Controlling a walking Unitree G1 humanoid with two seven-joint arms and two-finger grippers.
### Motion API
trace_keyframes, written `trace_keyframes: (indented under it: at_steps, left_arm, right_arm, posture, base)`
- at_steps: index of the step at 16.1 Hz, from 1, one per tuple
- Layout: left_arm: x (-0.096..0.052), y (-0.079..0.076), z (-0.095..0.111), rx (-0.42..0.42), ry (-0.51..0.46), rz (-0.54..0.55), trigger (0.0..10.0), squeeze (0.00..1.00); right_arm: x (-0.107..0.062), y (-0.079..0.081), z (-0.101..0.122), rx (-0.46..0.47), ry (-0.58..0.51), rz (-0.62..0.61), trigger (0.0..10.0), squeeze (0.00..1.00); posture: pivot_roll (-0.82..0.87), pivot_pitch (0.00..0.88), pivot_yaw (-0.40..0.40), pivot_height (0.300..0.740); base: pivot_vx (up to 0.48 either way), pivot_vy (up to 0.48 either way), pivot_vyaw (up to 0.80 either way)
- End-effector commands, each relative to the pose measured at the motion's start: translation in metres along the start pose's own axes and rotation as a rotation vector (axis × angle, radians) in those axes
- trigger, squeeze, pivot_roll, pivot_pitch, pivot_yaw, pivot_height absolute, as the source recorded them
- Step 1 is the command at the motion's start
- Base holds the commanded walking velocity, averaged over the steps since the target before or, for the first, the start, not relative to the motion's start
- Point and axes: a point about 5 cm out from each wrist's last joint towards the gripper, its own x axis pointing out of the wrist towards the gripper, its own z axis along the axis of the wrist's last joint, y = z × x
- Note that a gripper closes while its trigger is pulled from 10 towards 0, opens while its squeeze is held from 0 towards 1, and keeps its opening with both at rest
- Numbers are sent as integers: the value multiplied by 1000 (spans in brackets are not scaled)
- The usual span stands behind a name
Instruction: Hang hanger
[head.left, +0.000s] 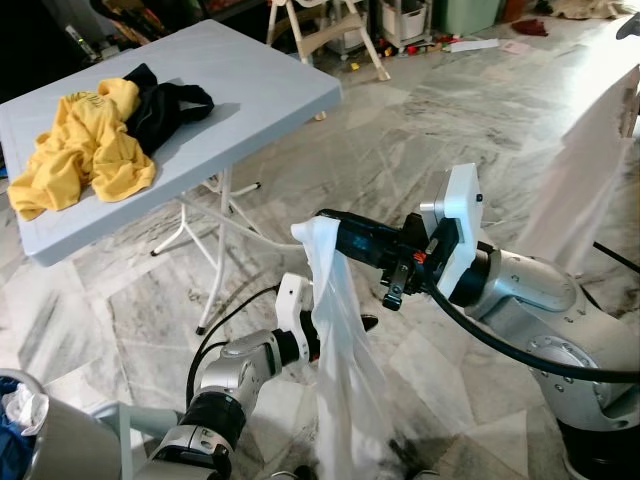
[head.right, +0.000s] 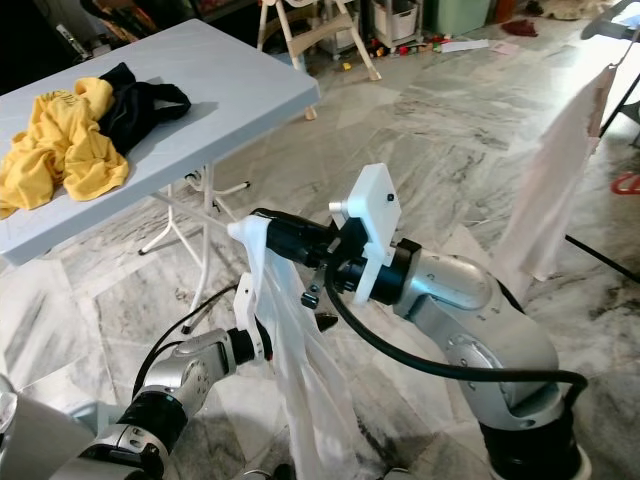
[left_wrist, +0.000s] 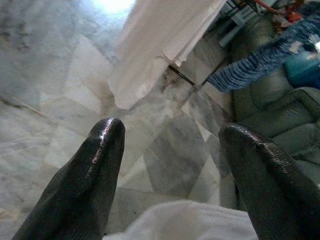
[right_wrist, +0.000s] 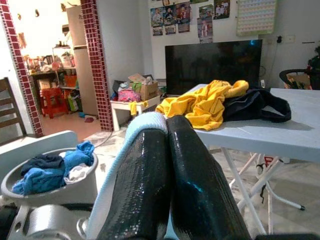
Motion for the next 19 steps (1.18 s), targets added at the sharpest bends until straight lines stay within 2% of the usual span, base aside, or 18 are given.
trace_keyframes:
  at_steps: [1, 2, 3, 6, 7, 10, 12, 14, 16, 19]
  left_arm:
    - [-12, 14, 10, 31, -23, 70, 5922, 0]
    - [-16, 18, 13, 34, -26, 79, 0, 0]
    - [-24, 22, 14, 44, -16, 84, 0, 0]
    - [-37, 30, 12, 61, 3, 117, 0, 0]
    - [-41, 32, 12, 63, -1, 123, 0, 0]
    - [-35, 18, 2, 46, 13, 47, 0, 0]
    - [-30, 12, 0, 47, 13, 29, 0, 0]
    - [-28, 11, 1, 49, -3, 53, 0, 0]
    - [-30, 21, 4, 70, -30, 174, 0, 0]
    - [-32, 29, 12, 74, -89, 281, 0, 0]
  right_arm:
    - [1, 7, 5, -24, -10, 36, 0, 0]
    - [0, 6, 3, -27, -1, 33, 0, 0]
    - [-1, 7, 1, -32, 16, 47, 0, 0]
    - [-4, 8, -2, -41, 47, 79, 0, 0]
    - [-7, 4, -3, -64, 71, 76, 0, 0]
    - [-8, -14, -3, -159, 90, -22, 0, 0]
    - [-8, -19, -4, -193, 101, -53, 0, 0]
    - [-9, -25, -7, -263, 125, -114, 0, 0]
    - [-10, -34, -5, -292, 103, -197, 0, 0]
    - [-8, -43, 4, -322, 55, -265, 0, 0]
  posture:
    - [-246, 135, 182, 740]
    - [-242, 133, 180, 740]
    - [-237, 131, 181, 740]
    - [-233, 124, 180, 740]
    - [-231, 120, 177, 740]
    - [-234, 113, 174, 740]
    - [-234, 114, 172, 740]
    - [-238, 114, 171, 740]
    - [-239, 114, 169, 740]
    - [-247, 116, 165, 740]
  base:
    - [0, 0, 0]
    - [0, 0, 0]
    - [0, 0, 0]
    - [0, 0, 0]
    - [0, 0, 0]
    - [0, 0, 0]
    - [0, 0, 0]
    - [0, 0, 0]
    - [0, 0, 0]
    - [0, 0, 0]
